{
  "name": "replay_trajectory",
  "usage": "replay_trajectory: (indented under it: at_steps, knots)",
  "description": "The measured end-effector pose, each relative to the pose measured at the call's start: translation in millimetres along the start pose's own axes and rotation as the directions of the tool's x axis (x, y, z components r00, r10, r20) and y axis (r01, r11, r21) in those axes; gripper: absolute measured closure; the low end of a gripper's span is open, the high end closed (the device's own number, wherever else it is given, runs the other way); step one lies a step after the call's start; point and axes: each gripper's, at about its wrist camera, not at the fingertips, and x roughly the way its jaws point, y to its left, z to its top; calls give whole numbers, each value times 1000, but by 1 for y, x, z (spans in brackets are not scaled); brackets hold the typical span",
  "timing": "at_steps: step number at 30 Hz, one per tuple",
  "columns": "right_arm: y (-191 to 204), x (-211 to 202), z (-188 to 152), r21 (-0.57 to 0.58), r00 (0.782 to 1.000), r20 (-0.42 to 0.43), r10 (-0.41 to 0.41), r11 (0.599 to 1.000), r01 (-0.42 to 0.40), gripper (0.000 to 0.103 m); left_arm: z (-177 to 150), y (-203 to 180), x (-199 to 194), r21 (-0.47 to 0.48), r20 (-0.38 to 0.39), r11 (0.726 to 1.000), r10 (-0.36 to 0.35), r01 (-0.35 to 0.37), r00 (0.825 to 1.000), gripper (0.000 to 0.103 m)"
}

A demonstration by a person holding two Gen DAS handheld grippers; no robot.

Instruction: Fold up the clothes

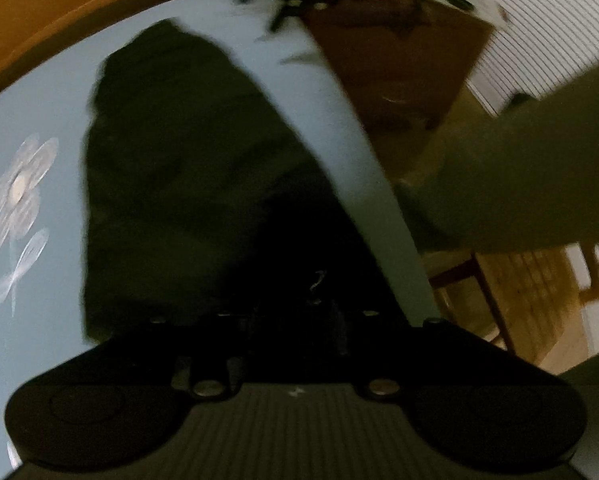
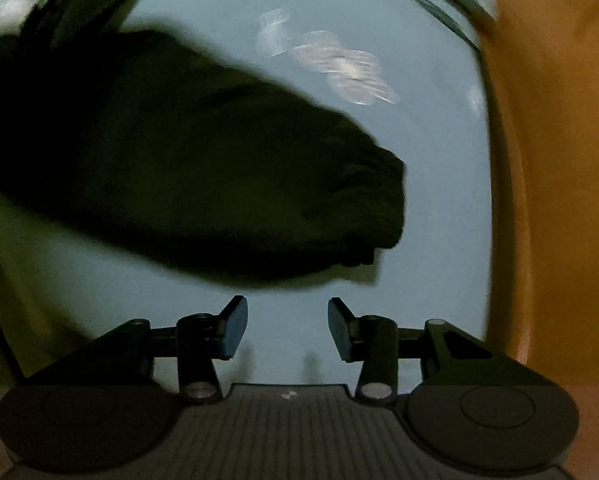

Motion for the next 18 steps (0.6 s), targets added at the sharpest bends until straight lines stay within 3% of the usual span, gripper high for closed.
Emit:
replay_trajectory:
  at_steps: [2, 3, 6, 8, 10, 11, 14, 16, 18]
  knots:
    - [-20, 3, 6, 230, 996, 43, 83, 969, -91, 54, 1, 12, -7, -67, 22, 997, 32, -30, 999, 67]
    - [-29, 10, 8, 347, 989, 70, 132, 926, -148, 54, 3, 16, -6, -69, 34, 997, 40, -38, 999, 67]
    - [-44, 30, -4, 628, 957, 158, 242, 723, -287, 54, 10, 28, 0, -70, 68, 996, 63, -58, 996, 68]
    - [-47, 44, -14, 742, 933, 210, 292, 574, -347, 54, 18, 23, 14, 3, 89, 999, 50, -50, 995, 68]
    - [-41, 50, -21, 788, 930, 240, 280, 504, -355, 54, 24, 24, 26, 44, 110, 999, 18, -23, 994, 68]
    - [-38, 49, -20, 791, 933, 239, 270, 502, -349, 54, 27, 24, 33, 52, 107, 999, 1, -6, 994, 68]
    - [-28, 35, -15, 779, 955, 231, 185, 553, -295, 54, 29, 26, 55, 55, 77, 998, -36, 32, 996, 71]
    - [-24, 27, -11, 769, 956, 252, 150, 568, -292, 54, 26, 23, 65, 28, 49, 996, -91, 90, 995, 72]
    - [-20, 27, -8, 748, 937, 294, 187, 566, -348, 54, 23, 19, 72, 5, 32, 993, -120, 120, 992, 72]
